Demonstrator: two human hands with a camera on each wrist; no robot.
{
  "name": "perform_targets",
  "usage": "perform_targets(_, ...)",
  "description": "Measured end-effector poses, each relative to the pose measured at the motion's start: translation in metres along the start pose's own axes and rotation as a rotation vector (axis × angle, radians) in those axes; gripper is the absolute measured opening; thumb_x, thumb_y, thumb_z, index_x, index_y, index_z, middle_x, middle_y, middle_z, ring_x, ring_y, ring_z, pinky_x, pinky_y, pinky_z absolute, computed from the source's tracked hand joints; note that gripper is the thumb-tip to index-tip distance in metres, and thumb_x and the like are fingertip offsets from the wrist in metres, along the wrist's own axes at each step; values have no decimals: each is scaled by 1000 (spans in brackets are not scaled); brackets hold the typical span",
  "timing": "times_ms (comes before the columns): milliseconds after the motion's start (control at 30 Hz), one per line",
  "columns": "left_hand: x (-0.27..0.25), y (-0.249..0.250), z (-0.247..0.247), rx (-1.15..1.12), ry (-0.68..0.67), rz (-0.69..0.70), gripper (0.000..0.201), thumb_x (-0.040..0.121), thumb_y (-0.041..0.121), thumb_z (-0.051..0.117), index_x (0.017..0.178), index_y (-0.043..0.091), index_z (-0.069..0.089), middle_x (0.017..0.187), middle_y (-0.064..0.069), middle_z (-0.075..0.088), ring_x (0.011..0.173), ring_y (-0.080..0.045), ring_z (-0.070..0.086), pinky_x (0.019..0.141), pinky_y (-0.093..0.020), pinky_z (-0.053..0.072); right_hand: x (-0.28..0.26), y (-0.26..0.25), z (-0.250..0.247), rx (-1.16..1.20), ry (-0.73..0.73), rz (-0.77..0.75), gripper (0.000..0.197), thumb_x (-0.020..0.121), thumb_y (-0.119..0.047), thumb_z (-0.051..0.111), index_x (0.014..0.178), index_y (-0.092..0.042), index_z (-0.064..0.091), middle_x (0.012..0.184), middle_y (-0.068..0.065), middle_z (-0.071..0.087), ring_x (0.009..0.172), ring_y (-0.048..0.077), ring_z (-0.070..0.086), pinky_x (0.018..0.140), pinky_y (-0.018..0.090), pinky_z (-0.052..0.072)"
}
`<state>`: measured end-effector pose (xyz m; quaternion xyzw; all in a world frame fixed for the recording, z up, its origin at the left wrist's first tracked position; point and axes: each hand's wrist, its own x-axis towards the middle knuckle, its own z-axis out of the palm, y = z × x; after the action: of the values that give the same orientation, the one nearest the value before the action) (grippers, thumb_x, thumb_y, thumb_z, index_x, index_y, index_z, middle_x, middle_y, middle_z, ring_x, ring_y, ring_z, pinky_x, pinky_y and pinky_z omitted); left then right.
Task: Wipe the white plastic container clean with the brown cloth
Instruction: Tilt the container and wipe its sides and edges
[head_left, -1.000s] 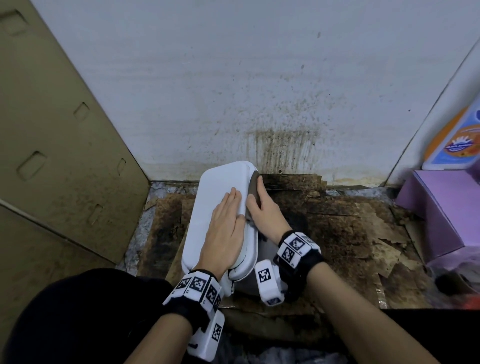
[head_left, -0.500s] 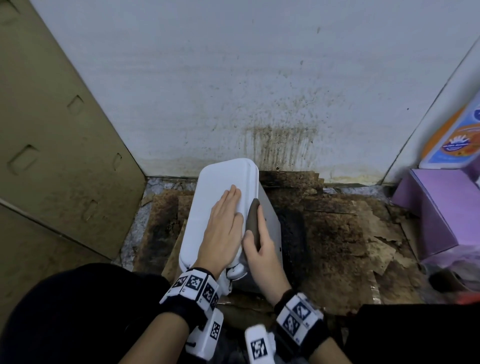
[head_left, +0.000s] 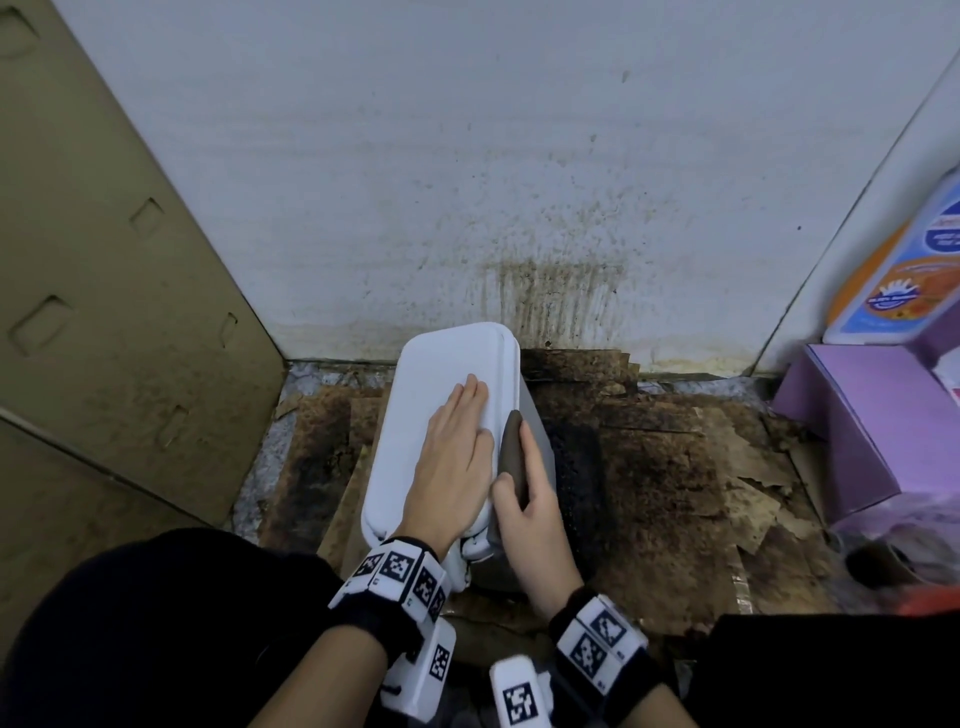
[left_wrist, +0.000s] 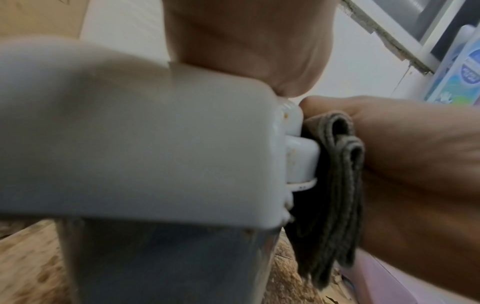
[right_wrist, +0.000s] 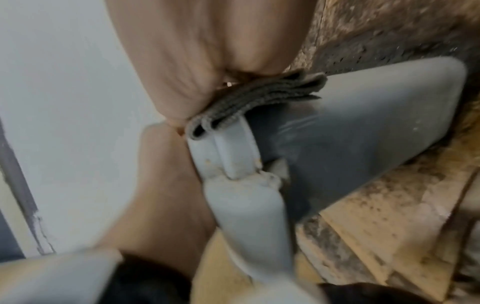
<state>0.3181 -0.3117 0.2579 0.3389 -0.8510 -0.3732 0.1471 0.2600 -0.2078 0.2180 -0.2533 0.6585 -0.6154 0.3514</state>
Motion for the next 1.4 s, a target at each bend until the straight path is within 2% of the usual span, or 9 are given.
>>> perform_targets(100,1,-3,-1,9,4,-11,54,111,20,29,162,25,16,170,14,7,154,0,2,129,-31,3,20,-12,-4,-33,-27,3,63,104,-19,49,156,-44,25,133,-27,54,98,-12,63,91,20,53)
perform_targets(267,2,-2,2,8,-7,-3,53,111,21,29,162,26,16,169,14,7,151,5,1,129,-30,3,65,-30,-11,-110,-19,45,67,104,-23,49,161,-36,17,118,16,71,72,14,58,62,23,47)
perform_targets(333,3,-1,4,8,-8,5,53,111,20,29,162,25,16,169,14,7,147,8,1,128,-30,3,77,-34,-15,-131,-23,38,68,103,-24,50,161,-31,15,129,10,66,73,6,56,62,17,45)
perform_targets(500,1,5,8,-12,-4,4,53,111,18,31,162,26,18,169,14,9,147,9,1,126,-23,1,67,-33,-20,-104,-7,44,64,105,-26,47,158,-42,16,74,0,63,49,6,46,50,22,40)
perform_targets(600,-1,9,8,-45,-11,-3,53,111,18,31,162,26,20,169,14,10,153,3,3,128,-26,3,39,-31,-18,-5,-11,26,58,107,-20,45,149,-51,19,93,-5,73,61,7,62,59,25,53)
perform_targets(700,0,9,6,-38,-8,-7,54,110,16,31,162,25,21,170,13,11,155,0,4,129,-31,4,1,-28,-10,46,-23,14,58,109,-20,39,156,-47,20,102,-40,68,106,32,62,98,52,51)
perform_targets(833,-1,7,4,-7,-8,-6,53,110,18,31,162,25,19,169,13,10,155,-1,4,129,-32,4,-15,-17,1,113,38,-5,53,110,-19,32,153,-49,24,112,-56,54,109,-15,55,92,29,54)
perform_targets(967,0,6,4,11,-2,-12,53,111,22,29,162,24,18,170,13,8,155,-1,2,128,-30,2,-8,-5,8,146,63,-4,52,110,-25,32,152,-56,26,144,-42,39,124,-23,45,91,1,41)
perform_targets(1400,-3,27,24,-281,-46,-81,54,110,30,33,162,34,17,165,26,7,149,8,-5,127,-29,-1,19,-6,-21,212,132,62,49,108,-24,36,150,-48,38,145,-26,52,124,-6,57,103,27,51)
